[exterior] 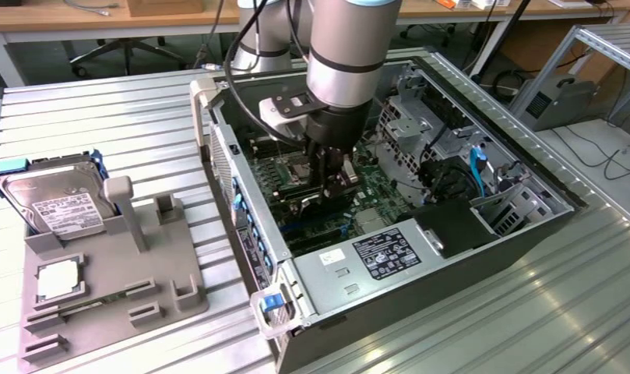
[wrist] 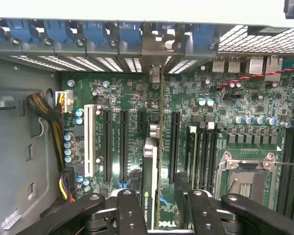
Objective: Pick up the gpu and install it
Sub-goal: 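Insert the gpu into the slot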
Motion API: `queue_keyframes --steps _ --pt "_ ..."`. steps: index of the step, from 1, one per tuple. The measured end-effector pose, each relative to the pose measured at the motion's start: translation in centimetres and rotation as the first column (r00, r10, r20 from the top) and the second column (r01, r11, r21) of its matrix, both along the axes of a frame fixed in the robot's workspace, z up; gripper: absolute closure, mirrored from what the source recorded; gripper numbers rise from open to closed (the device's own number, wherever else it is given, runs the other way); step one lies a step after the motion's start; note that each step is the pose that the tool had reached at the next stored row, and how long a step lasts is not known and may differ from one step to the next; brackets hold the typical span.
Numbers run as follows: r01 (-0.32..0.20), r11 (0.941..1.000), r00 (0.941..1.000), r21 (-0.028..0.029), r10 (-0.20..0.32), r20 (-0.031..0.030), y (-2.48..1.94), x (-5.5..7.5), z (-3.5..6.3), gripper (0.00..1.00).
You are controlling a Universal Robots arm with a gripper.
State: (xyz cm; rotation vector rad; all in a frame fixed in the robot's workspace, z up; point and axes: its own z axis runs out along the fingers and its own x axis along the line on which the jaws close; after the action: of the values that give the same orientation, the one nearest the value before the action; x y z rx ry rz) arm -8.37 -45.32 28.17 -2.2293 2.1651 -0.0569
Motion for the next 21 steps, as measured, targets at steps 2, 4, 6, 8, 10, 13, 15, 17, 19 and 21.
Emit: queue_keyframes --steps 2,4,6,8,10,13,15,17,19,21 --pt "0.005 1.0 0.9999 -0.0055 -0.005 -0.0112 0.0 0.0 0.0 0.59" --pt "0.009 0.9999 0.9997 -0.0095 -0.009 -0.0214 0.0 0.1 0.0 0.59" --pt "0.01 0.9999 0.9996 -0.0114 -0.01 -0.0269 0.0 0.1 0.01 0.59" --pt "0.01 0.9999 0.9996 -0.0115 -0.01 -0.0275 0.0 0.1 0.0 0.59" --pt "0.01 0.9999 0.9996 -0.011 -0.01 -0.0272 0.0 0.1 -0.14 0.59" --pt "0.01 0.9999 0.9996 -0.0106 -0.01 -0.0272 0.0 0.1 -0.67 0.59" --pt "0.01 0.9999 0.9996 -0.01 -0.01 -0.0273 0.0 0.1 -0.98 0.59" --pt "0.01 0.9999 0.9996 -0.01 -0.01 -0.0274 0.0 0.1 -1.11 0.59" --pt "0.01 0.9999 0.9996 -0.0101 -0.01 -0.0274 0.0 0.1 -1.16 0.59" --pt "0.01 0.9999 0.9996 -0.0099 -0.01 -0.0274 0.0 0.1 -1.17 0.59"
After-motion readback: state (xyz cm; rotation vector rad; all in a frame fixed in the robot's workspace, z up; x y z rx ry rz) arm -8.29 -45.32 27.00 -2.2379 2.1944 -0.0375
